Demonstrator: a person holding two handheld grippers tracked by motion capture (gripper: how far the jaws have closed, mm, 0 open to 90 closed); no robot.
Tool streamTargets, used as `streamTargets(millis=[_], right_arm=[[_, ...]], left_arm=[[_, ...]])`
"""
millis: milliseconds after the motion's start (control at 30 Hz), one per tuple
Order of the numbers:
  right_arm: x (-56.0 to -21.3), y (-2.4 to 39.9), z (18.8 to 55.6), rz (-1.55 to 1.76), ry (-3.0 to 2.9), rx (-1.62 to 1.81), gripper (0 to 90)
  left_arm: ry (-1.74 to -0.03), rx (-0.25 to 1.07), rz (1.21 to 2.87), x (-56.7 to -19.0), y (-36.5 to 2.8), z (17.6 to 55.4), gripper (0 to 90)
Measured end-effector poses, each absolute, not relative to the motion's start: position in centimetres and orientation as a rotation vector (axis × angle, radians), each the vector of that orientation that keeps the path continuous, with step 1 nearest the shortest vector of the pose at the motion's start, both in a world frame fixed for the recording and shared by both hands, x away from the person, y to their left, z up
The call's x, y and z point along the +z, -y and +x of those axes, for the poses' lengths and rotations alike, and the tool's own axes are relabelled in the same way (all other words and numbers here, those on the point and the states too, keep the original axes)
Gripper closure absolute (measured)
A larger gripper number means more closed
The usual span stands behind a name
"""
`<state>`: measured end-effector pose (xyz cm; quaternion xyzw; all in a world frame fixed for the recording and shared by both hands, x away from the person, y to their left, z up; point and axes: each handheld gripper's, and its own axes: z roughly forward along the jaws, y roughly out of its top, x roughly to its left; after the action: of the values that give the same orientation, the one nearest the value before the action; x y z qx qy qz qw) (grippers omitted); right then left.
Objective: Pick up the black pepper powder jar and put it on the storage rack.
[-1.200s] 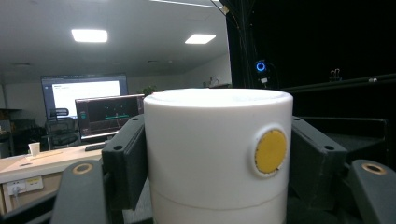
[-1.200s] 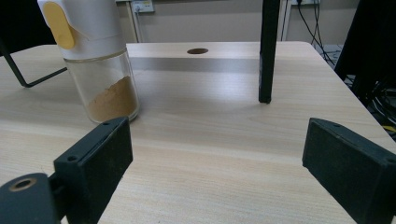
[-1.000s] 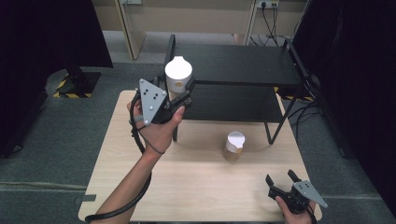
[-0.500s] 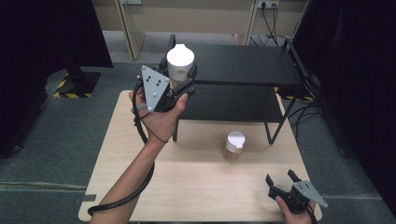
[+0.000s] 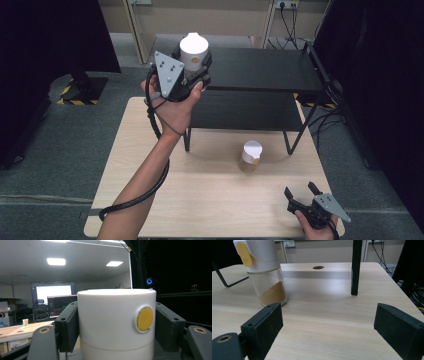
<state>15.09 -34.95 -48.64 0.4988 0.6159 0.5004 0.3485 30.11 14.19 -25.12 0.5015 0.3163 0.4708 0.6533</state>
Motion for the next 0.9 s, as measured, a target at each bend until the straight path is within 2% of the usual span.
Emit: streamTargets(millis=[900], right_arm=[[-48.8,35.0,15.0,1.288,-1.591,1.304,8.8]], left_arm=[[-0.798,1.077,1.154,-24.0,-13.4,33.4,30.8]])
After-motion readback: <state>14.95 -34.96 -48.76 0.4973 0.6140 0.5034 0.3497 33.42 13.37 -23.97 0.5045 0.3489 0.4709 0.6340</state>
